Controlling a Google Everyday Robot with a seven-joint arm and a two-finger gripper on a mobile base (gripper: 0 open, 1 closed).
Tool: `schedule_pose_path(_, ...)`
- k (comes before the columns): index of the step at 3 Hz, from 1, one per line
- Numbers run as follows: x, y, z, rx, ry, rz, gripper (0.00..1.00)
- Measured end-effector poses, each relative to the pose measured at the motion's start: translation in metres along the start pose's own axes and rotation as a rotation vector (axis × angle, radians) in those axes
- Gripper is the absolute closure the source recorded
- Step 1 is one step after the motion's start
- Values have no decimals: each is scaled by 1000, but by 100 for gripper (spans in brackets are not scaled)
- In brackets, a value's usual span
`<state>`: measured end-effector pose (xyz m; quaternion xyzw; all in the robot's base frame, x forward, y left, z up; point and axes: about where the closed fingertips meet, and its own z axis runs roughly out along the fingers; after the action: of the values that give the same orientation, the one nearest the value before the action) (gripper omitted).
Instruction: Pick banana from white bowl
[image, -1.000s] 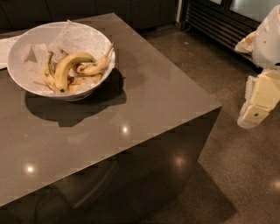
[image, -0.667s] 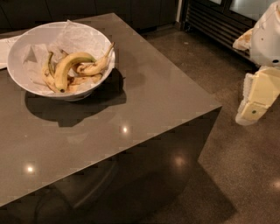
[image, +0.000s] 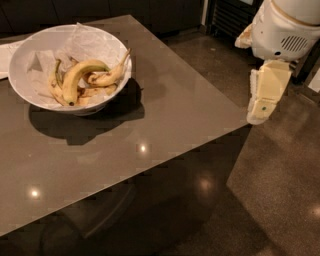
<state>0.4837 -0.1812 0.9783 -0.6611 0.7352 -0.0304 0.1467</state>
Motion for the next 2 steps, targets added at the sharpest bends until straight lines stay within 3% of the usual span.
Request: schedule_pose_path(2,4,-1,3,14,-33,10,0)
